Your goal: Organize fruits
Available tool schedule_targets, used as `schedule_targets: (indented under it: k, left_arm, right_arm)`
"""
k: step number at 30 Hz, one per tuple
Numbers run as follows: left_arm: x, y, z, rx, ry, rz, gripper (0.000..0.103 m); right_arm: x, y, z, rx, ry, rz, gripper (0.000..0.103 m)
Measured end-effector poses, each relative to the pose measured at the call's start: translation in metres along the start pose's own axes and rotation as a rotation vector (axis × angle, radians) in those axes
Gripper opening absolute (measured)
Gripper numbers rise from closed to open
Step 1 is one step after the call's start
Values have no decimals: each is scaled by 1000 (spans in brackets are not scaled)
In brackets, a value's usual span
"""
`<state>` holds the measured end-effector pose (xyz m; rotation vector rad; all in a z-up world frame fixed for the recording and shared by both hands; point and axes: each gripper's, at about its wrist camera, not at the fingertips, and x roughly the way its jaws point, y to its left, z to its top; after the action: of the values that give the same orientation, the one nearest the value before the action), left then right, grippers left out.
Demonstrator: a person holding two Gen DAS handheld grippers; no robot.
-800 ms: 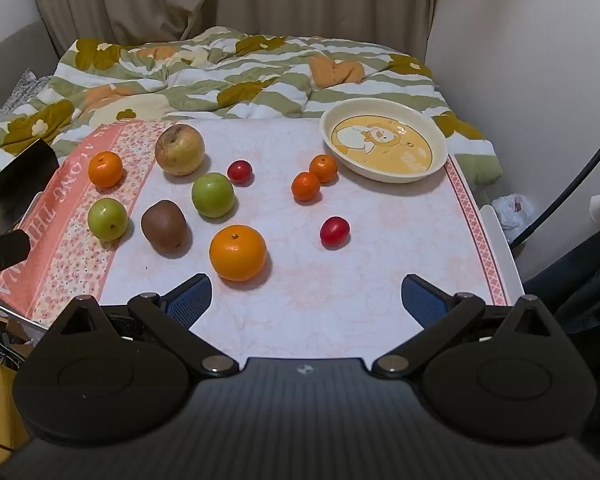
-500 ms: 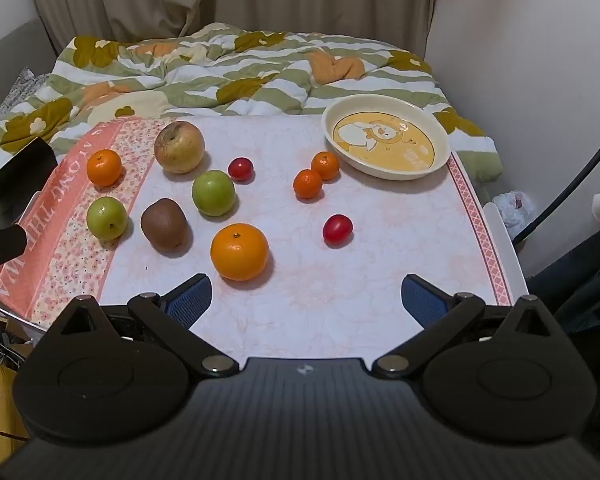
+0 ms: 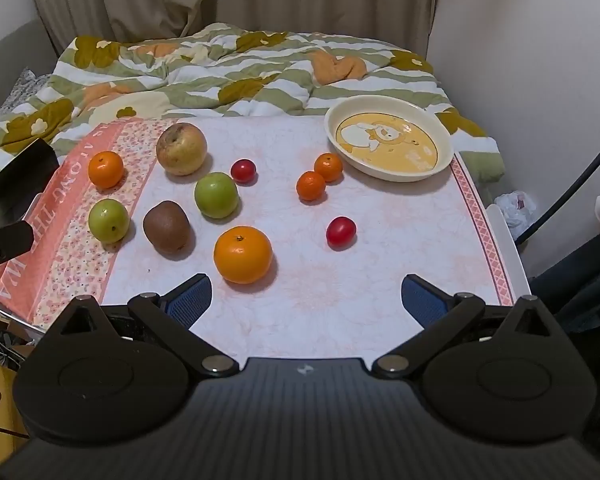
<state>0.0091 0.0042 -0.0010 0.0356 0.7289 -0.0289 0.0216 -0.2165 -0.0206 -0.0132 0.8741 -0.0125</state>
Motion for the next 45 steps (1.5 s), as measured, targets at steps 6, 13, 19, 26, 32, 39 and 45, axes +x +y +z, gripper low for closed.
schedule_targets:
  k: [6,13,19,26,32,39,45]
  left_arm:
    - [2,0,0,-9,10,10,103]
    - [2,2,0,-15,12,19,103]
    - [2,2,0,-15,12,19,103]
    - [2,1,0,-16,13,19,103]
    - [2,1,0,-16,15,18,103]
    - [3,1,0,-14,13,19,103]
    - [3,2,0,-14,16,20,103]
  right_arm:
    - [-1,2,2,-1,5,8,103]
    - [0,3,1,-5,8,7,103]
    - [0,2,1,-2,13,8,103]
    - [1,-1,2,-3,11,9,103]
    - [0,1,2,-3,11,9,103]
    - [0,1,1,-4,10,10,103]
    - [-1,1,2,-1,11,11,103]
